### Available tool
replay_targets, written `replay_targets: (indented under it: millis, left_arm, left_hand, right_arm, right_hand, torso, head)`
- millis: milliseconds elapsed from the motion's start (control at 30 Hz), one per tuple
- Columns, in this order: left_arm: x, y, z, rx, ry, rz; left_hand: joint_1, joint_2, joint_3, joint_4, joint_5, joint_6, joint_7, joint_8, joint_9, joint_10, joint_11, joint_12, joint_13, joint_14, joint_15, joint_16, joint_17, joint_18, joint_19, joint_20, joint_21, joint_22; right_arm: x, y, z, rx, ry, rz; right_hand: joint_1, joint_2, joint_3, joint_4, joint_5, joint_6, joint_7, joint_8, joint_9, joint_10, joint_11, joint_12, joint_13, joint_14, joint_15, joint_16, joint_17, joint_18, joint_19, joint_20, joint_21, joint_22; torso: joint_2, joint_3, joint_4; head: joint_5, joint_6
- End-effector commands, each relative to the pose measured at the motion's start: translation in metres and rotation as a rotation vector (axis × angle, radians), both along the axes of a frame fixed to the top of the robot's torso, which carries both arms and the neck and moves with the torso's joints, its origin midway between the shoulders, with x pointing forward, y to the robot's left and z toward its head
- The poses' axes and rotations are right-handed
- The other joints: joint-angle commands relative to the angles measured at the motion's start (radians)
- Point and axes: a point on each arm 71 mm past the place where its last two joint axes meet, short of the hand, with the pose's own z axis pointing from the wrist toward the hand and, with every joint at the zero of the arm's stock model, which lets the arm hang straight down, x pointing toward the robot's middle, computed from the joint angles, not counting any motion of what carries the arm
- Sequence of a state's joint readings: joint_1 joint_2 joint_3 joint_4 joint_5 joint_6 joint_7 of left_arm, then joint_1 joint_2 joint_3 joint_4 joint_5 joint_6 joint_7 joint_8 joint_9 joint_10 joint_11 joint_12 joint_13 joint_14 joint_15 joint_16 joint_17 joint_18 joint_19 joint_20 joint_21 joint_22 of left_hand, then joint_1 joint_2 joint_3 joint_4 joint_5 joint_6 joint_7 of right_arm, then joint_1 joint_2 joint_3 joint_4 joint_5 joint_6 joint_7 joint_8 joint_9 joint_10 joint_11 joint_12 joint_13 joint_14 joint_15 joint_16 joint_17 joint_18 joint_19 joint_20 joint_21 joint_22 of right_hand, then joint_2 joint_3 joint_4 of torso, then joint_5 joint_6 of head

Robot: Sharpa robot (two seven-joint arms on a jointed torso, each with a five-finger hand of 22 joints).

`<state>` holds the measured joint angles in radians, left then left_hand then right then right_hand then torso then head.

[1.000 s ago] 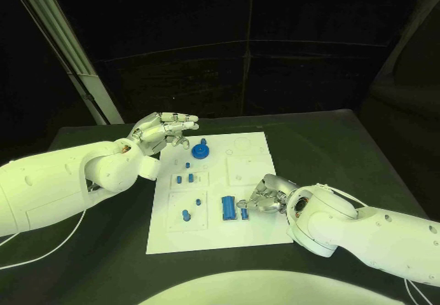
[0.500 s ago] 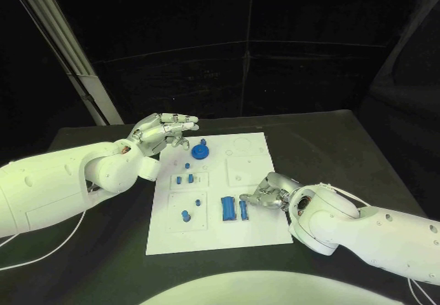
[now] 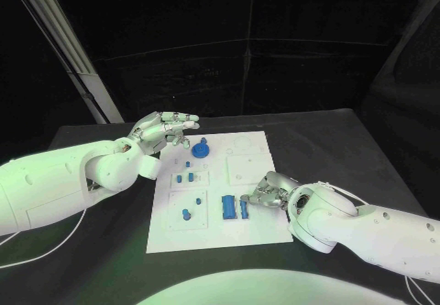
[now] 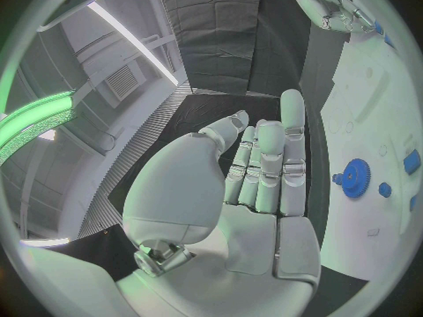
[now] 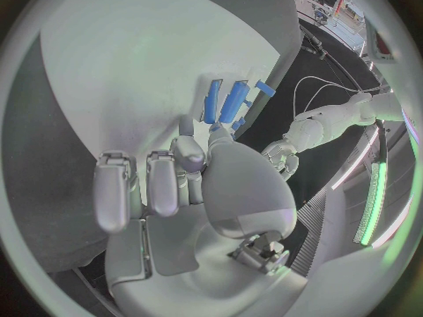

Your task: Assemble the parts on the task board

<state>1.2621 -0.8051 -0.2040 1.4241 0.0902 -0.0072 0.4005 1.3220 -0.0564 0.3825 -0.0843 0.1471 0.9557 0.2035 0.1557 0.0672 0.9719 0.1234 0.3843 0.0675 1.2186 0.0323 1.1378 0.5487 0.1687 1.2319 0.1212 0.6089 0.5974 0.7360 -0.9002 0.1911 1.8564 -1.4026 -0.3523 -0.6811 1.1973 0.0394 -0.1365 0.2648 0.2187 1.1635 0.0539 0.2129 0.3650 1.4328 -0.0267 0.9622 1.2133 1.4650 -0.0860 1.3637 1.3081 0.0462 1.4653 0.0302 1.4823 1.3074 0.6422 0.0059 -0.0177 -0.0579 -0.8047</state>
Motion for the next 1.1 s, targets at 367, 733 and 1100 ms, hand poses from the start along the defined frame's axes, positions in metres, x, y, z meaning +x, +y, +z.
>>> replay_targets:
  millis: [367,733,1100]
  left_arm:
    - [-0.0001,-0.0015,0.0008,-0.006,0.003,-0.014]
    - [0.0000,-0.0017,0.0007,-0.006,0.005,-0.017]
    - [-0.0001,-0.0013,0.0006,-0.005,0.006,-0.017]
  left_hand:
    - [-0.008,-0.001,0.000,-0.004,0.003,-0.006,-0.003,0.003,0.000,-0.006,0.001,0.004,-0.001,-0.005,-0.001,0.005,0.000,0.013,-0.002,0.004,-0.001,-0.001]
    - [-0.008,-0.001,0.000,-0.004,0.003,-0.006,-0.003,0.003,0.000,-0.006,0.001,0.004,-0.001,-0.005,-0.001,0.005,0.000,0.013,-0.002,0.004,-0.001,-0.001]
    - [-0.008,-0.001,0.000,-0.004,0.003,-0.006,-0.003,0.003,0.000,-0.006,0.001,0.004,-0.001,-0.005,-0.001,0.005,0.000,0.013,-0.002,0.004,-0.001,-0.001]
  right_arm:
    - [0.0008,0.0020,-0.0012,-0.027,0.006,0.028]
    - [0.0019,0.0028,0.0012,-0.005,-0.026,0.014]
    - [0.0013,0.0013,0.0066,0.095,-0.071,0.046]
  right_hand:
    - [0.107,-0.003,-0.004,-0.063,-0.023,-0.004,-0.005,-0.012,0.011,0.004,0.001,-0.003,0.005,0.058,-0.002,-0.002,0.002,-0.009,0.014,-0.004,-0.002,0.124]
    - [0.120,-0.002,-0.012,-0.073,-0.042,-0.007,-0.003,-0.016,0.013,0.001,0.002,-0.014,0.000,0.056,-0.001,-0.007,-0.004,-0.008,0.012,-0.004,-0.005,0.120]
    - [0.074,-0.021,-0.066,-0.037,-0.027,-0.034,0.010,-0.035,0.012,-0.013,0.013,-0.046,-0.014,0.050,0.007,-0.030,-0.030,-0.002,-0.004,0.002,-0.021,0.099]
  torso:
    - [-0.001,0.0008,-0.0018]
    - [-0.001,0.0006,-0.0005]
    - [-0.002,0.0009,-0.0017]
  head:
    - [-0.002,-0.003]
    - [-0.003,-0.001]
    - [-0.002,0.006]
